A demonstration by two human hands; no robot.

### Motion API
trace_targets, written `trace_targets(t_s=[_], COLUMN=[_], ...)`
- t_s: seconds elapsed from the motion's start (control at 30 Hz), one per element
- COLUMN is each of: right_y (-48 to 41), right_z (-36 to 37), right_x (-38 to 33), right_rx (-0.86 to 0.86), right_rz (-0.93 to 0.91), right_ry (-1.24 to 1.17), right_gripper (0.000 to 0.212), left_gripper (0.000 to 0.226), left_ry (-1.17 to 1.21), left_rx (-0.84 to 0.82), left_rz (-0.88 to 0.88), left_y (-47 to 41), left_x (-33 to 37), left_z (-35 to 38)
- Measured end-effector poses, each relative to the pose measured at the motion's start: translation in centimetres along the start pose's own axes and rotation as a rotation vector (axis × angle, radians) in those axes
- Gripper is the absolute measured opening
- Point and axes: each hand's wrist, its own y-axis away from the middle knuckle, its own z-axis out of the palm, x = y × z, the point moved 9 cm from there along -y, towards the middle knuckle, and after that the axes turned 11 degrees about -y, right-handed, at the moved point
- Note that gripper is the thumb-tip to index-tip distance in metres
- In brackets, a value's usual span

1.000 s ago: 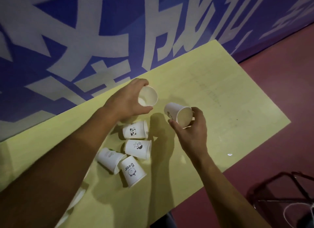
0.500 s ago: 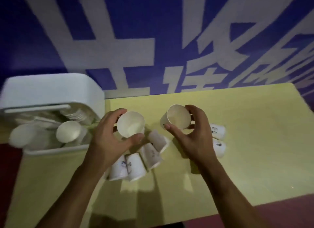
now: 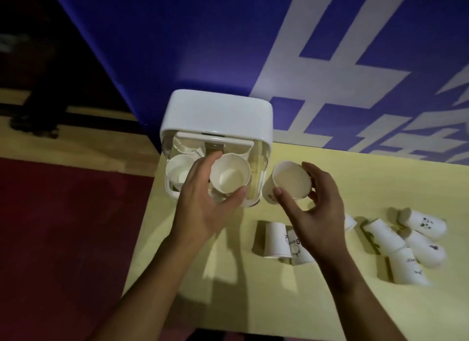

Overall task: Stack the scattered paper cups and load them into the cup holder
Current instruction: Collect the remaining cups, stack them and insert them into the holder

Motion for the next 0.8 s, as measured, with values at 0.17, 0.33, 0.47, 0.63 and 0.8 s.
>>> trace_targets(t_s=[0.17,0.33,0.47,0.63,0.8], right_y=[-0.6,-1.1,-1.5,-2.4,-2.4], right_z=[0.3,0.5,1.6,4.4,7.6], right_x=[0.2,0.5,0.6,-0.6,-0.5], right_rx=[0.019,0.038,0.015,-0.035,-0.123], right_rz=[0.016,0.038,0.034,-0.009,-0.058], right_ry=[0.007,0.007,0.009,-0.029,0.007], right_gripper=[0.067,0.067,0.067,0.062,0.064], left_gripper=[0.076,0.077,0.081,0.088,0.083], left_ry=[-0.059,-0.192,-0.192,-0.193,-0.081], left_rx=[-0.087,-0.256,-0.299,-0.354,-0.404], left_rz=[0.025,-0.012,-0.091,-0.100,-0.134], left_y=[-1.8,-2.2,-2.5,-3.2,-2.1], left_x=[-1.2,-4.0,-5.6,-6.0,-6.9], left_z=[3.0,6.7,7.6,8.0,6.5])
